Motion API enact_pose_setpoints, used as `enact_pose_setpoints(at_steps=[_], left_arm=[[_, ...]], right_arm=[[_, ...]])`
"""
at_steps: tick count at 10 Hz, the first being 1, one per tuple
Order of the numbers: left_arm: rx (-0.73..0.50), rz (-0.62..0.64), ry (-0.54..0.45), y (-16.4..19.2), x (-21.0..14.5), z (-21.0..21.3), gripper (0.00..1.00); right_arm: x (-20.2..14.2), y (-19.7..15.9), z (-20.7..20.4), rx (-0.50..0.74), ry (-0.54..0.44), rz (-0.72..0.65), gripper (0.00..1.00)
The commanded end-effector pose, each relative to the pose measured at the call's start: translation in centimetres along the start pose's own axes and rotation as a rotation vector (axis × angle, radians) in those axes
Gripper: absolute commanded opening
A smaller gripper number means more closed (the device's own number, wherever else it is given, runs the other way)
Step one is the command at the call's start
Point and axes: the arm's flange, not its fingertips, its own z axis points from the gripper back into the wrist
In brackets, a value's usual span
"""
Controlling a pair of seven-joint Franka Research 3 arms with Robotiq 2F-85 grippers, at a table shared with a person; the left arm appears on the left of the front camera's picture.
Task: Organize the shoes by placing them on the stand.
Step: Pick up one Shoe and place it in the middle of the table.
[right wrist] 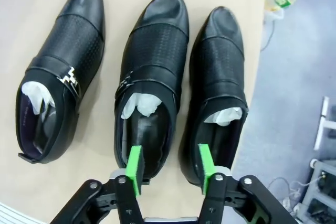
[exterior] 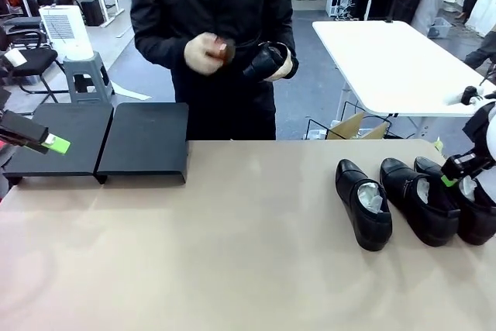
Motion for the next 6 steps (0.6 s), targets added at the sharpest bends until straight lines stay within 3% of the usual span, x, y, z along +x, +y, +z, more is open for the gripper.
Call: enact_pose_setpoints(at_steps=[1,4,6], left_arm=[[-0.01,-0.018,0.001,0.1,-0.1,0.3,1.0],[-0.01,-0.018,0.001,0.1,-0.1,0.3,1.0],[-0.01,-0.018,0.001,0.1,-0.1,0.3,1.0]], right_arm=[[0.6,1.2,0.7,-0.082,0.045,-0.029,0.52],[0.7,1.5,-1.5,-0.125,0.17,-0.045,0.52],[1.2,2.6,-2.9,-0.053,0.221,-0.058,0.52]])
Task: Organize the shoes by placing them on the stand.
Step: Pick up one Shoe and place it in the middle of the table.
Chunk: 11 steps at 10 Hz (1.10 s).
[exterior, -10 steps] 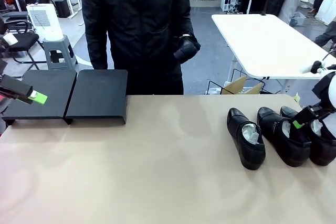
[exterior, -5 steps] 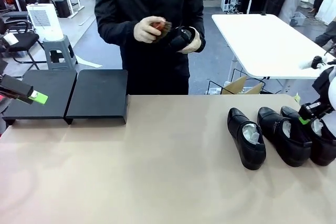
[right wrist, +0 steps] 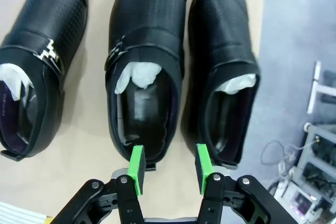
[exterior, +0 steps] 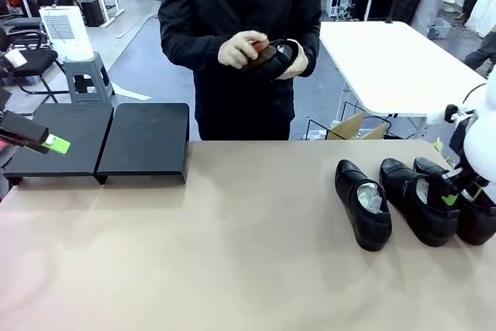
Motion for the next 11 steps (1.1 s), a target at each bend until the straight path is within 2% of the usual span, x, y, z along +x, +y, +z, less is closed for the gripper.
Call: enact_pose_setpoints(at_steps=[1,3,5,8,11], left_arm=[[-0.01,-0.018,0.001,0.1,-0.1,0.3,1.0],[-0.01,-0.018,0.001,0.1,-0.1,0.3,1.0],[-0.01,-0.018,0.001,0.1,-0.1,0.3,1.0],[-0.01,-0.018,0.001,0.1,-0.1,0.3,1.0],[-0.01,-0.018,0.001,0.1,-0.1,0.3,1.0]], right_arm=[[2.2,0.7,-0.3,0.037,0.029,-0.043,0.52],[1.5,0.1,-1.2,0.05,0.039,-0.04,0.52],[2.7,0.2,-2.5,0.047,0.052,-0.077,0.52],[3.2,0.3,-3.4,0.086,0.02,-0.122,0.52],[3.6,0.1,-5.1,0.084,0.053,-0.135,0.52]])
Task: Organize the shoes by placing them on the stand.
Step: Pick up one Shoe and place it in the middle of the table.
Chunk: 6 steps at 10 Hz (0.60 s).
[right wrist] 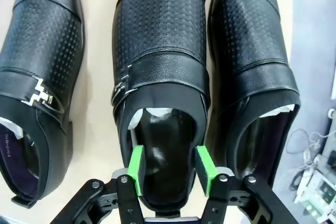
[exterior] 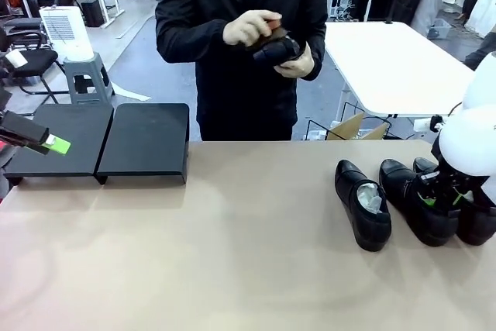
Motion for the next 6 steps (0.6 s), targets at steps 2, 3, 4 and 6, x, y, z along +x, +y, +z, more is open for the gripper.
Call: enact_pose_setpoints(at_steps=[2,3,4,6], left_arm=[[-0.009,-0.018,0.001,0.1,-0.1,0.3,1.0],[-0.009,-0.018,0.001,0.1,-0.1,0.3,1.0],[-0.009,-0.018,0.001,0.1,-0.1,0.3,1.0],[-0.009,-0.018,0.001,0.1,-0.1,0.3,1.0]], right_arm=[[1.1,-0.8,-1.0,-0.004,-0.002,-0.043,0.52],[1.2,-0.9,-0.8,0.011,-0.002,-0.057,0.52],[1.3,-1.1,-1.3,0.007,0.009,-0.05,0.52],[1.5,-1.5,-0.8,0.001,-0.006,-0.05,0.52]])
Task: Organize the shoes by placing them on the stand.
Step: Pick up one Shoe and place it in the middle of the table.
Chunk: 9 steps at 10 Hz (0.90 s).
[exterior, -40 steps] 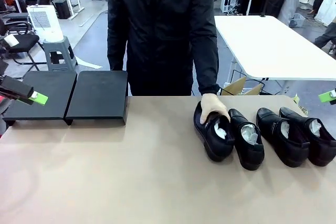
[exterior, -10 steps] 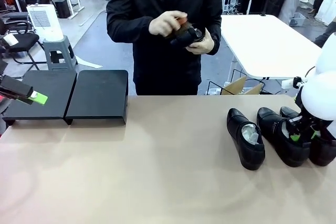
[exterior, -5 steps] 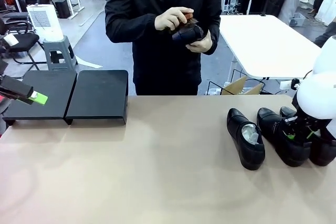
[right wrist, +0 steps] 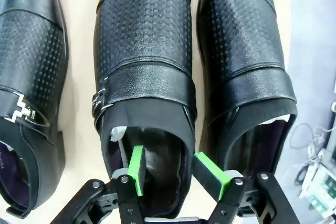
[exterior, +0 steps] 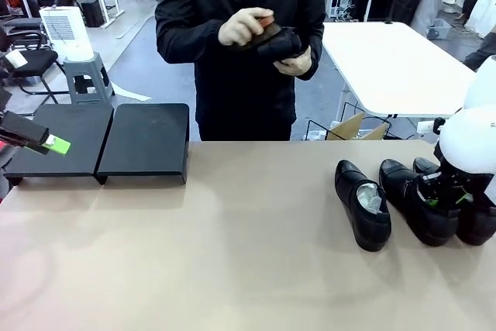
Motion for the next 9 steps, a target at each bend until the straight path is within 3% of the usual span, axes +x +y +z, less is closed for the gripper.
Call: enact_pose_setpoints(at_steps=[1,4,9], left_arm=[[-0.009,-0.018,0.001,0.1,-0.1,0.3,1.0],[-0.009,-0.018,0.001,0.1,-0.1,0.3,1.0],[-0.009,-0.018,0.001,0.1,-0.1,0.3,1.0]], right_arm=[[0.7,-0.5,0.9,-0.006,-0.041,-0.012,0.52],[0.6,-0.8,2.2,0.003,-0.068,-0.003,0.52],[0.7,-1.0,0.0,-0.003,-0.019,-0.007,0.52]])
